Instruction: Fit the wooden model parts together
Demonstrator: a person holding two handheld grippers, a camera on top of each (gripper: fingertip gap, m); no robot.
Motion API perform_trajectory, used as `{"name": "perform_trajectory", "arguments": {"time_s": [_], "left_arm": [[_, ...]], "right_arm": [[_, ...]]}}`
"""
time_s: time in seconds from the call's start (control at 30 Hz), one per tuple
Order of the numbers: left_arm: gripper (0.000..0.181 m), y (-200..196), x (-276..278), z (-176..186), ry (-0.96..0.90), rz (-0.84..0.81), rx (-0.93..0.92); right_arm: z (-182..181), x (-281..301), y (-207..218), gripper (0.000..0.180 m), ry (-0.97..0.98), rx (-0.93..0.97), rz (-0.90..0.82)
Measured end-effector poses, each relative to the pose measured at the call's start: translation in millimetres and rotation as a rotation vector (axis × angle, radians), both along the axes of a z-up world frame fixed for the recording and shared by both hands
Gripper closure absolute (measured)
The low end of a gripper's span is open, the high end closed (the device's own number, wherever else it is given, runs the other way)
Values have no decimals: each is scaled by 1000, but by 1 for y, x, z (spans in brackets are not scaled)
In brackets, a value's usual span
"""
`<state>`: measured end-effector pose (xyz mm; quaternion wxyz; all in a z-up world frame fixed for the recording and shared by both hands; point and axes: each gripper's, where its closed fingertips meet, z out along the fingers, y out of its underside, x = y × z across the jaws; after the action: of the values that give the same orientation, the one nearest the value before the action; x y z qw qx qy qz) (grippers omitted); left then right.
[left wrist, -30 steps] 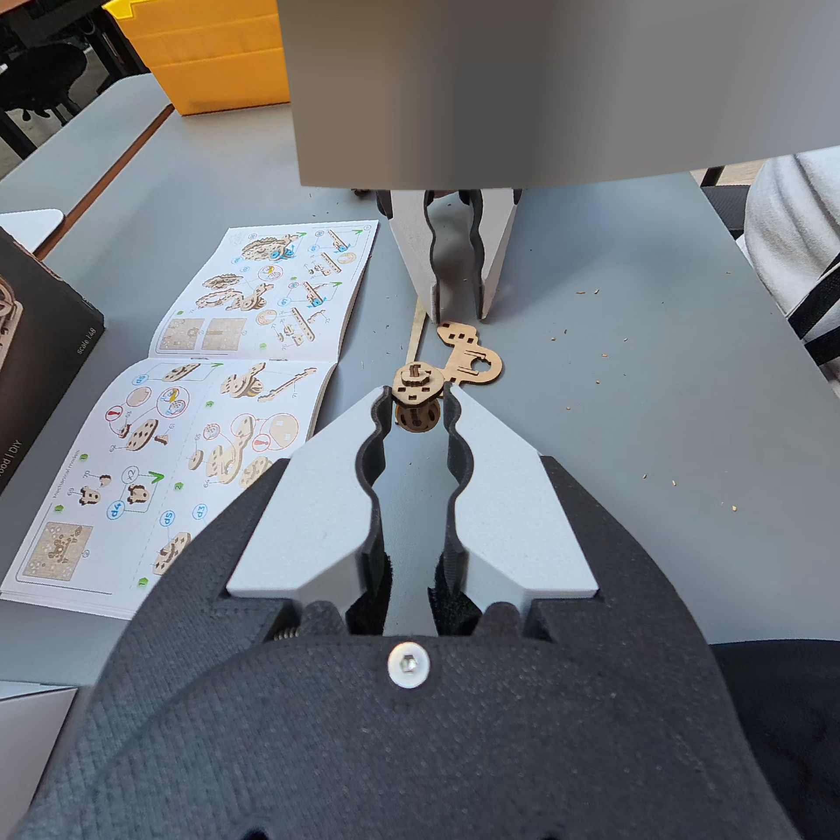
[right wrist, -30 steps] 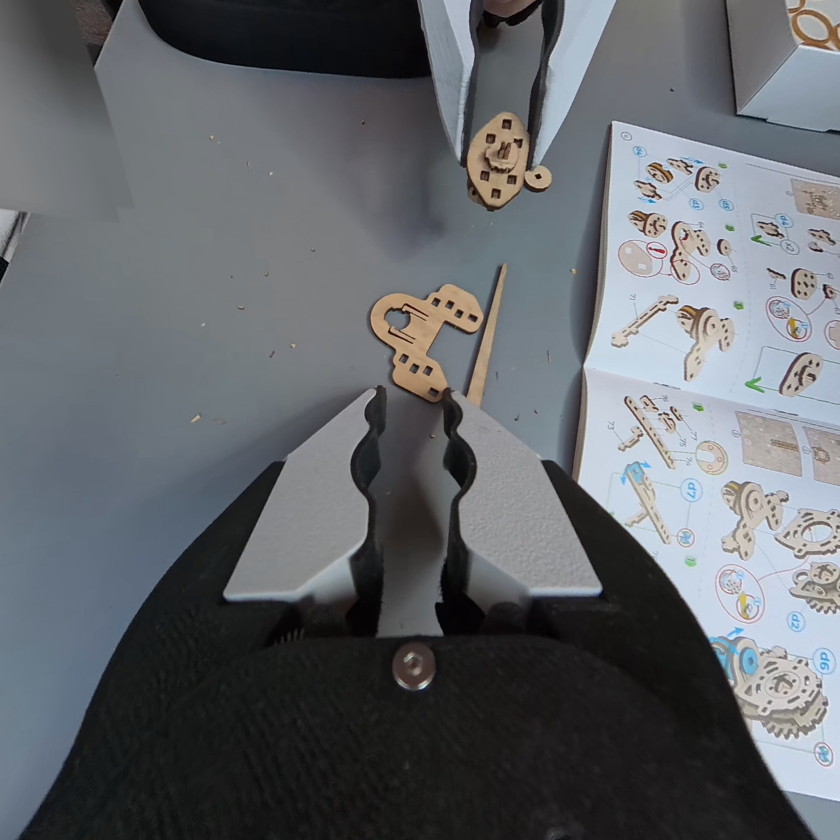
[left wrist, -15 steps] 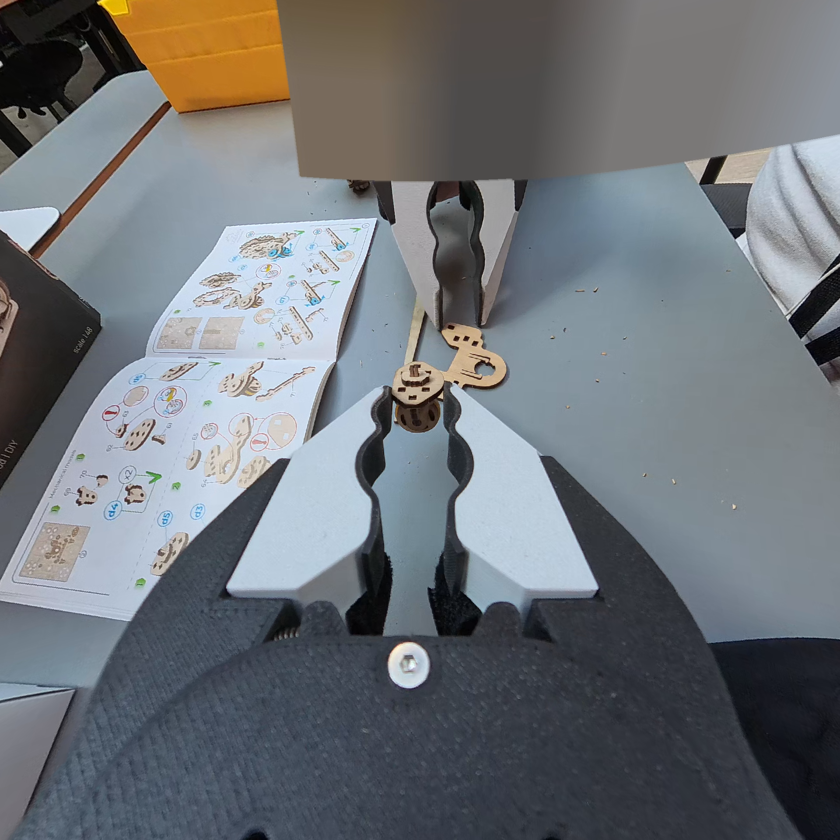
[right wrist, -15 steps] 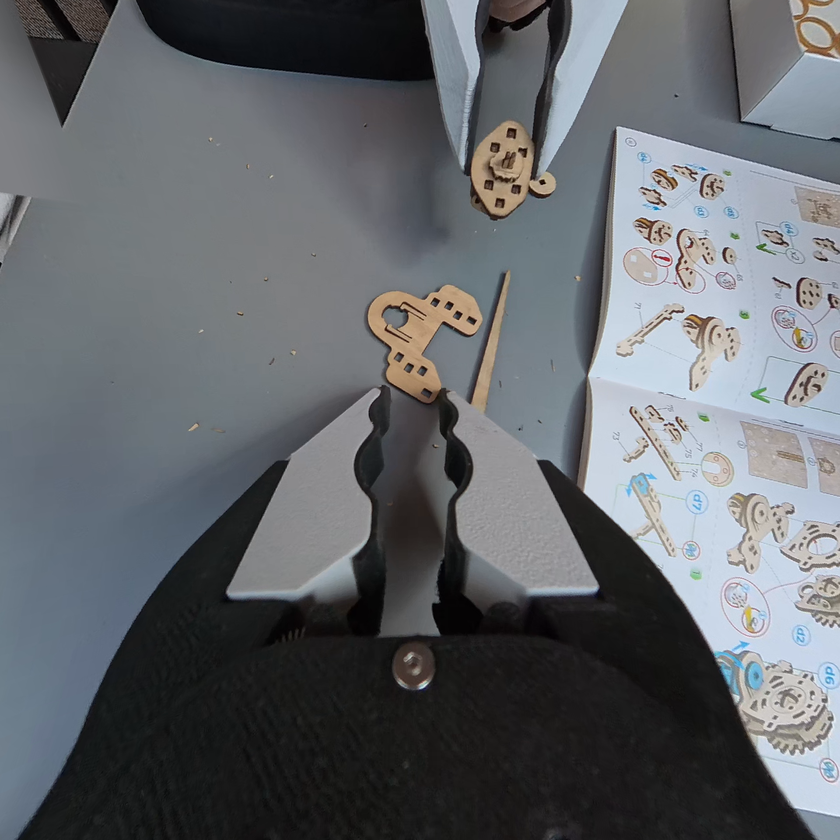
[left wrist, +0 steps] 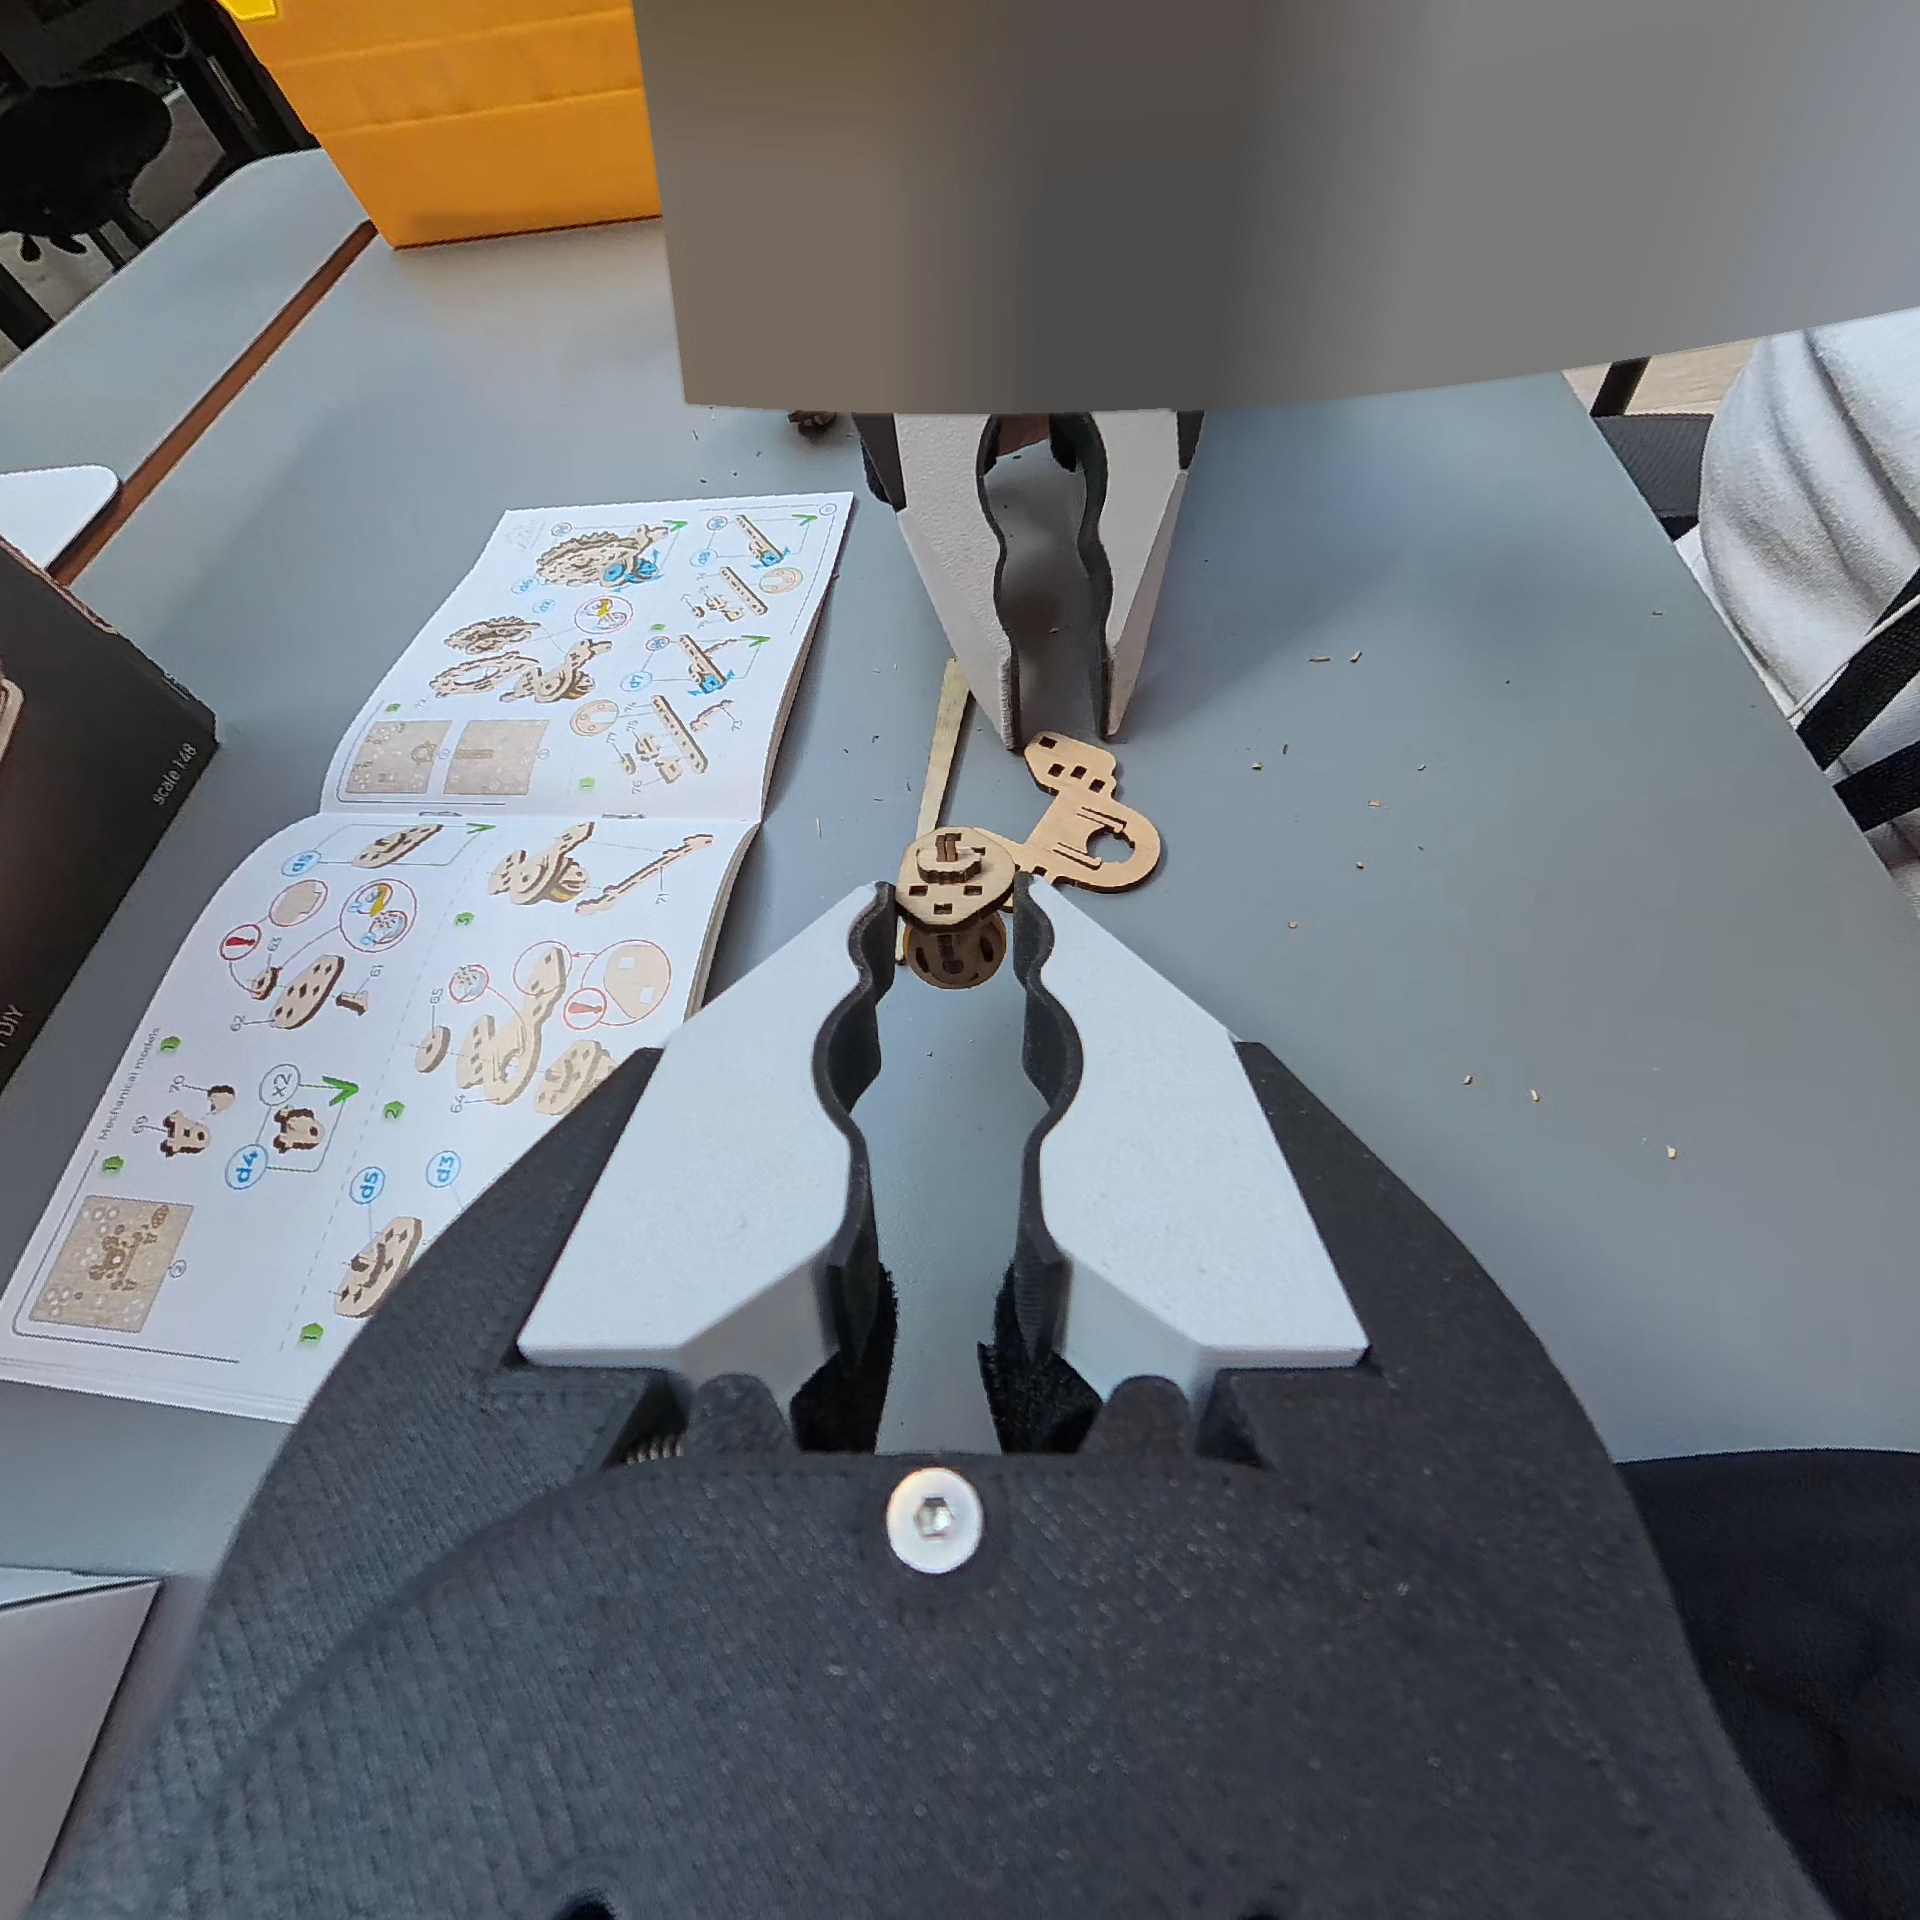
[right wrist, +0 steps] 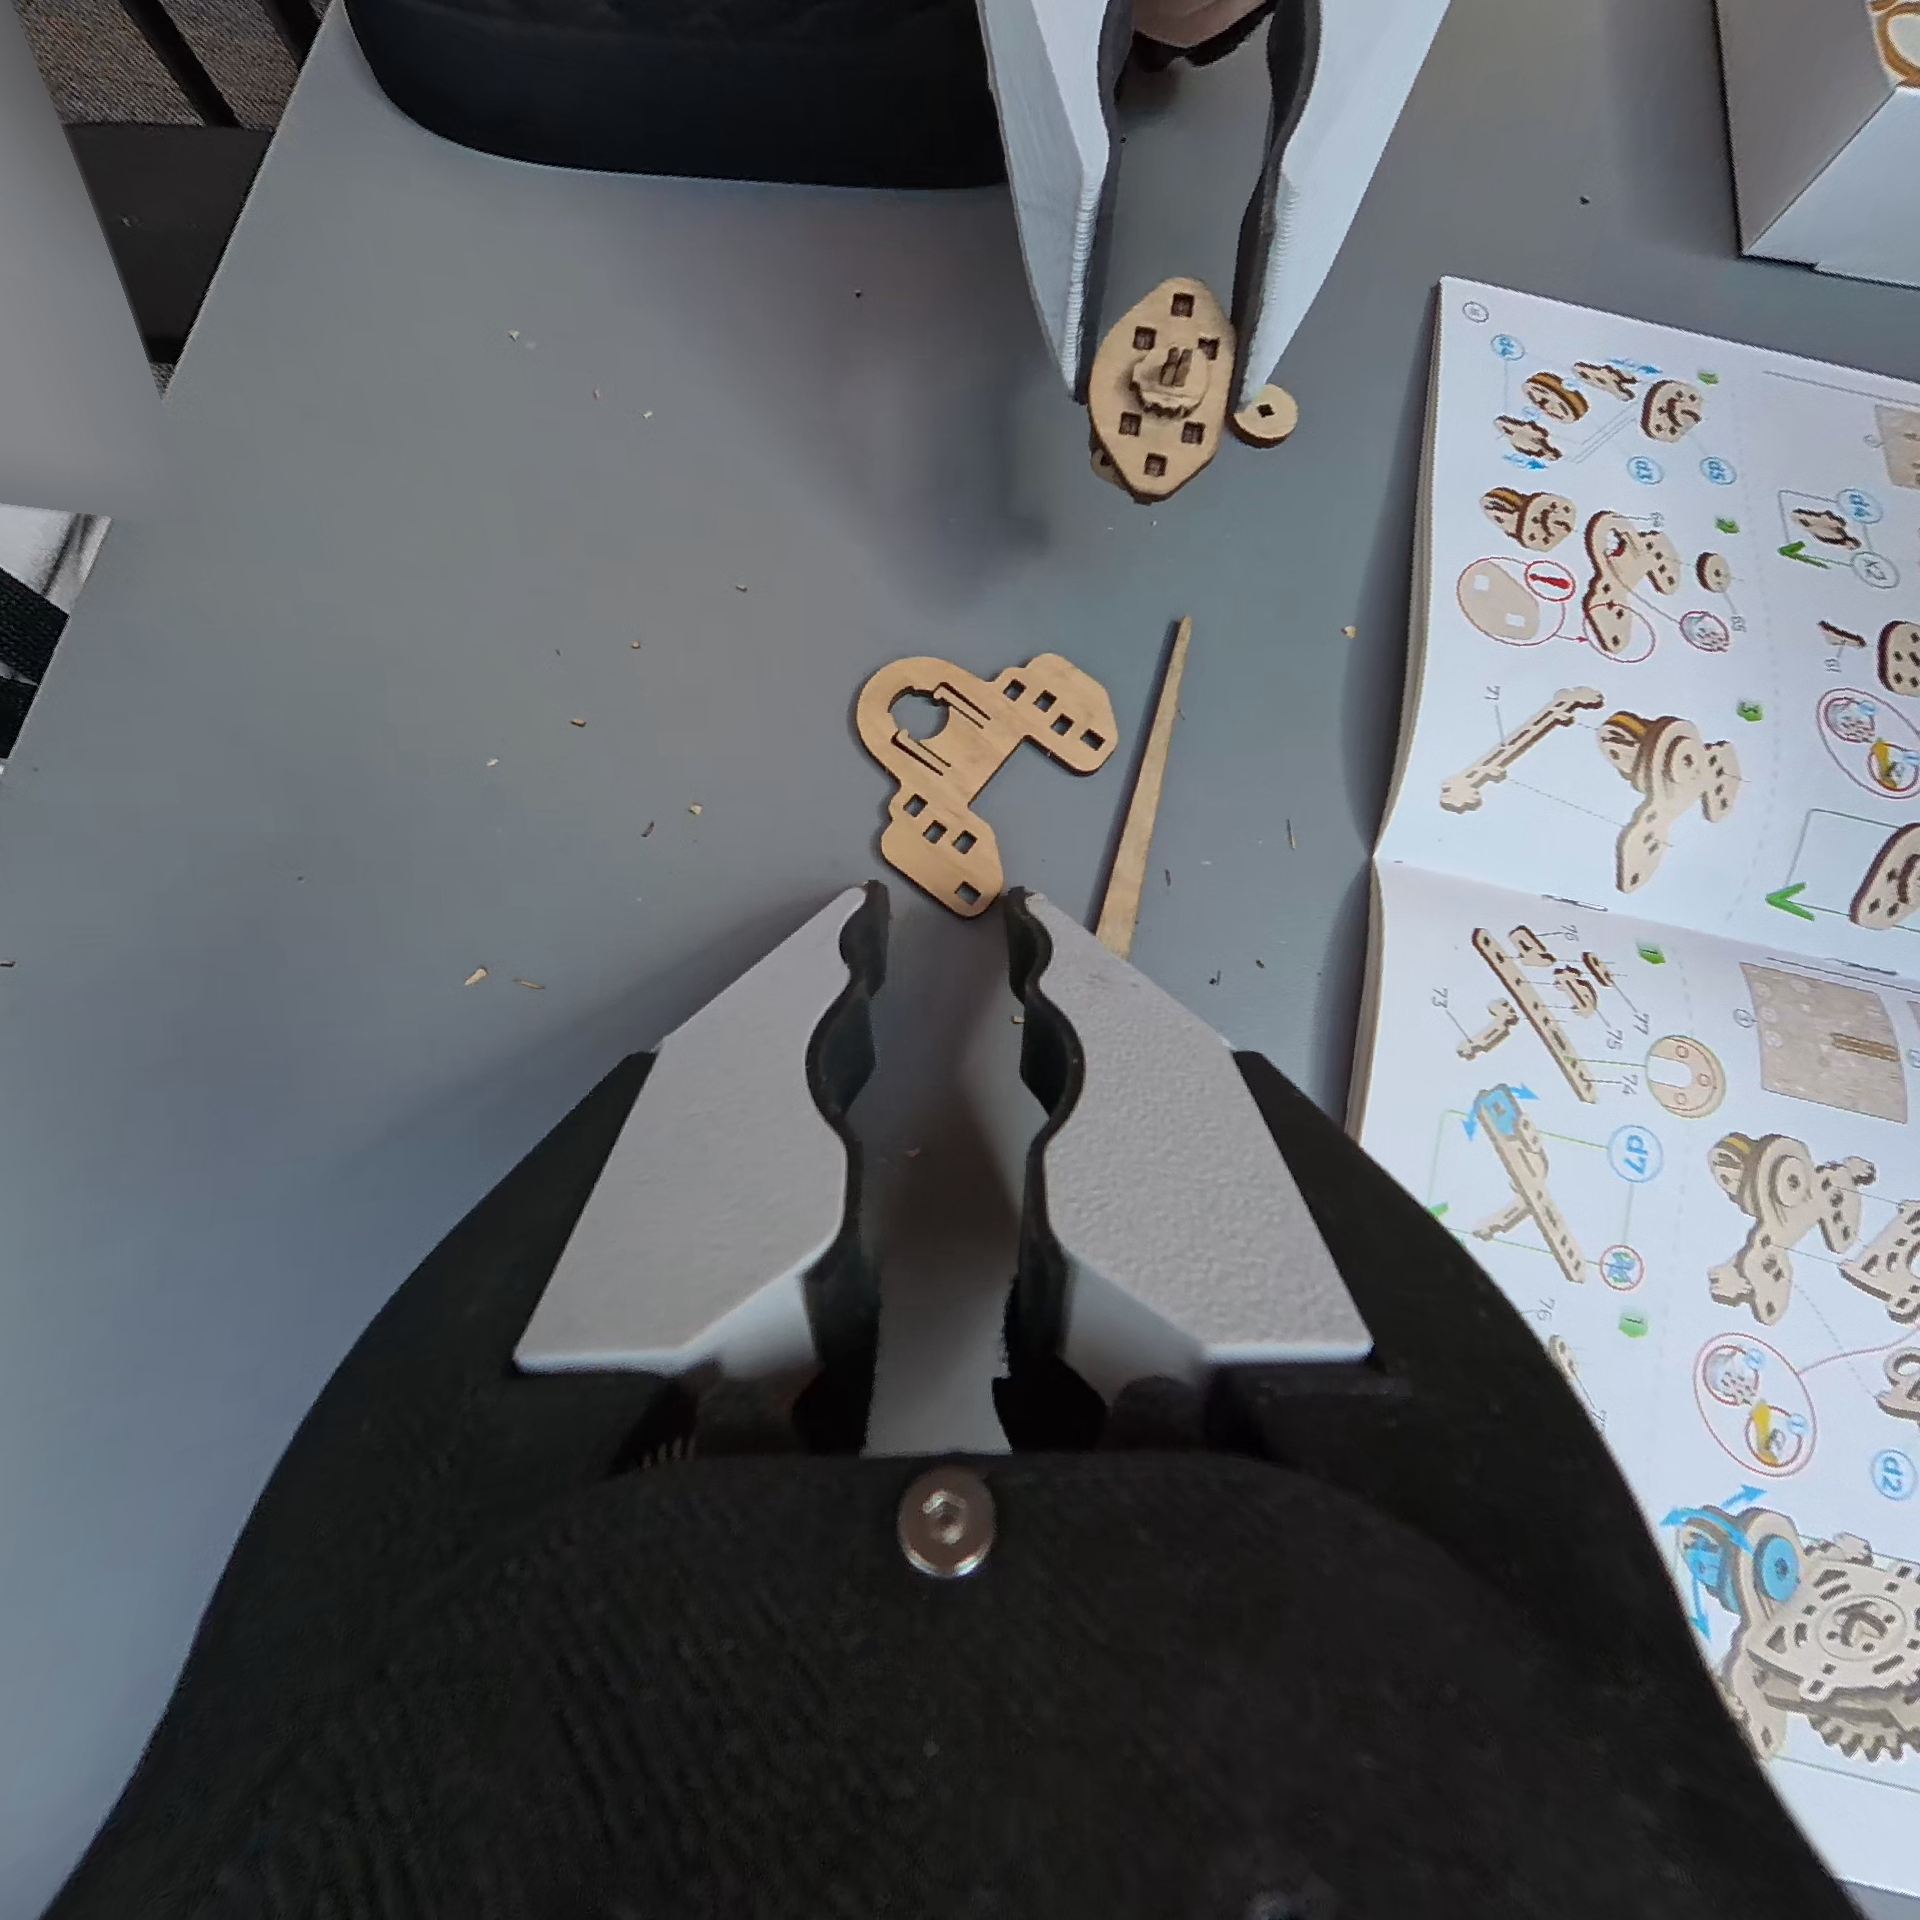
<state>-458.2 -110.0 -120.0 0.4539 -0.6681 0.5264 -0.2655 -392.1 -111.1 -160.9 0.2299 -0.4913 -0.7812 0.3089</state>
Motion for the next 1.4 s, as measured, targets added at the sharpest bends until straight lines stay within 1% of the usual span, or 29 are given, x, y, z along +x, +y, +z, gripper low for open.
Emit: {"name": "perform_trajectory", "arguments": {"time_s": [0.1, 0.23, 0.9, 1.13, 1.4], "left_arm": [[160, 0, 0, 0, 1, -1, 0], [160, 0, 0, 0, 2, -2, 0], [160, 0, 0, 1, -1, 2, 10], [160, 0, 0, 2, -3, -2, 10], [160, -1, 1, 2, -2, -2, 12]], "right_arm": [[0, -1, -2, 154, -1, -19, -3], [1, -3, -5, 152, 2, -45, -5], [0, -7, -6, 153, 10, 7, 1], [8, -10, -15, 151, 39, -73, 15], [3, -13, -18, 144, 14, -75, -3]]}}
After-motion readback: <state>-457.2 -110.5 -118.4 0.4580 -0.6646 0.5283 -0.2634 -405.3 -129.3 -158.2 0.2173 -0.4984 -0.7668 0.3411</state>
